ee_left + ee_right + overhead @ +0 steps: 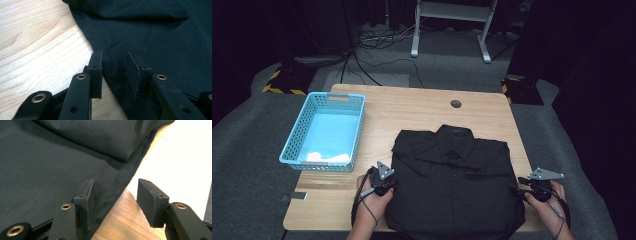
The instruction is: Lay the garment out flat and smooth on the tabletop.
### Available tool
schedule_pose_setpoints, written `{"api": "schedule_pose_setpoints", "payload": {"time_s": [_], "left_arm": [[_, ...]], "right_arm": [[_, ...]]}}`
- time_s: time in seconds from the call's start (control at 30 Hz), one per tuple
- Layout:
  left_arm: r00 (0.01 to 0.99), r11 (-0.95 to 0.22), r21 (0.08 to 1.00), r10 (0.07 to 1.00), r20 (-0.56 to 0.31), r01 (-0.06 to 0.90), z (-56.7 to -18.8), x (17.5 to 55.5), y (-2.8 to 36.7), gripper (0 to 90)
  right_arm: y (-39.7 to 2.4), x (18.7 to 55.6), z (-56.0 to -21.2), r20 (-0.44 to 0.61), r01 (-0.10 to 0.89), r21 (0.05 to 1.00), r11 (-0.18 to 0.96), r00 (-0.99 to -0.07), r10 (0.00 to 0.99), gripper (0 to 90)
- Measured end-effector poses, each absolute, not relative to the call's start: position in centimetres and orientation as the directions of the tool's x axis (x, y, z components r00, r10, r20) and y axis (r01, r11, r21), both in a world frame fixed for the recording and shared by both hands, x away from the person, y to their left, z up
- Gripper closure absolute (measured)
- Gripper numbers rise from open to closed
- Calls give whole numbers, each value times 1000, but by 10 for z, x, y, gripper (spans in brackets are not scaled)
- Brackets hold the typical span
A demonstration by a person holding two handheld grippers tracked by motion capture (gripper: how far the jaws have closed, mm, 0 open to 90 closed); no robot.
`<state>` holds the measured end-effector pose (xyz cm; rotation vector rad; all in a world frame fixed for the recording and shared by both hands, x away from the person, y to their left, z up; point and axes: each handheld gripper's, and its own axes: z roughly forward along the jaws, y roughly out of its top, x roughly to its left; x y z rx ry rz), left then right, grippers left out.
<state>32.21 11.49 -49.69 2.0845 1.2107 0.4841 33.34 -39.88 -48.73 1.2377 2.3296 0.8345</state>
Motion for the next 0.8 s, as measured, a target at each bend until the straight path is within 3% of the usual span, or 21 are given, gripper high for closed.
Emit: {"api": "schedule_pose_setpoints", "payload": {"time_s": [0.8], "left_arm": [[515, -402, 596, 857, -23, 695, -484, 302, 118, 649]], "right_arm": [[-410, 294, -478, -93, 675, 557, 484, -528, 844, 486]]}}
